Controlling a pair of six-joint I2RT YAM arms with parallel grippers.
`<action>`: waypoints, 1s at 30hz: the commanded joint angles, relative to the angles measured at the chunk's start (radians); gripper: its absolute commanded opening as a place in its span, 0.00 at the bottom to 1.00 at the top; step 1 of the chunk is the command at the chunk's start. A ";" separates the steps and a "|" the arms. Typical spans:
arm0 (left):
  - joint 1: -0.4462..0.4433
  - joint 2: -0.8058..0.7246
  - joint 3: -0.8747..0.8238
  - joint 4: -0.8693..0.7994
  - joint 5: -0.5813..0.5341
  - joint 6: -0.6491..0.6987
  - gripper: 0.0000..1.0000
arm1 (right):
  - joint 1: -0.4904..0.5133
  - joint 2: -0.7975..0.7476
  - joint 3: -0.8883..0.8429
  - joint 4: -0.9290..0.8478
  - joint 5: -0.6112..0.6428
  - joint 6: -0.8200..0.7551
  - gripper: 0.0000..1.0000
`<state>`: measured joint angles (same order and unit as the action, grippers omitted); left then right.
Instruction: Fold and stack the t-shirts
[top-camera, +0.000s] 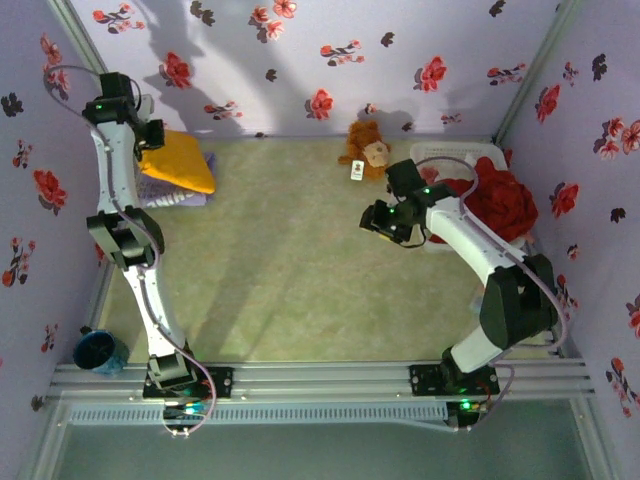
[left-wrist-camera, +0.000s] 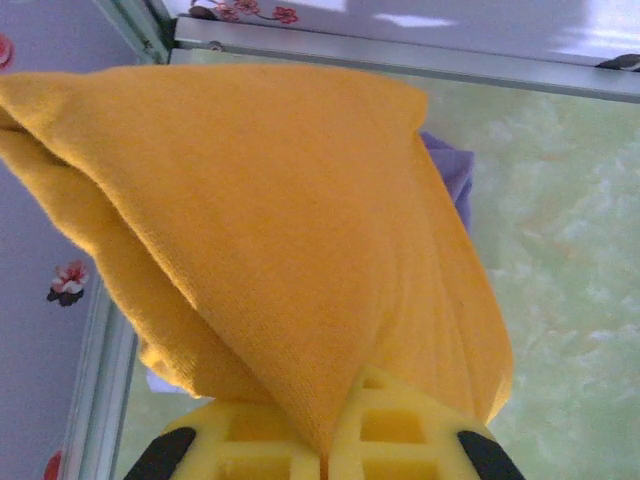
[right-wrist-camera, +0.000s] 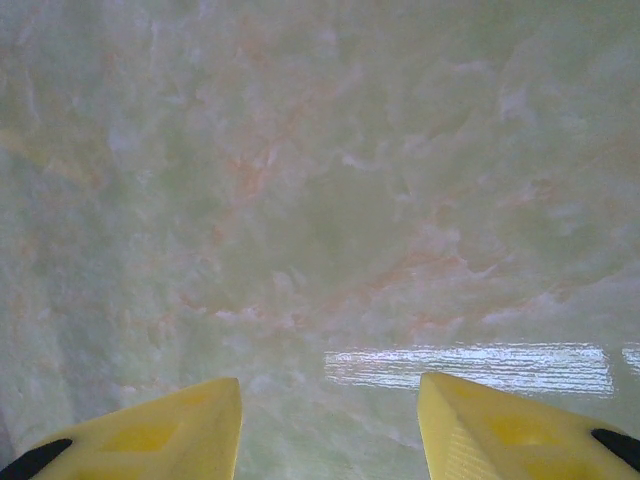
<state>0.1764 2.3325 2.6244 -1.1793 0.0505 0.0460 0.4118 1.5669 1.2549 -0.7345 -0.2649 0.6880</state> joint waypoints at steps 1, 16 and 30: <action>-0.040 -0.014 0.005 0.045 0.046 0.057 0.00 | 0.011 0.018 0.028 -0.017 0.009 -0.007 0.51; -0.056 -0.050 -0.116 0.110 -0.010 0.219 0.00 | 0.015 0.037 0.028 -0.029 0.010 -0.019 0.51; 0.056 0.000 -0.147 0.143 0.060 0.242 0.00 | 0.031 0.116 0.107 -0.066 0.001 -0.037 0.51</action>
<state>0.1978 2.3215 2.4969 -1.0775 0.0830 0.2489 0.4351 1.6669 1.3365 -0.7628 -0.2653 0.6758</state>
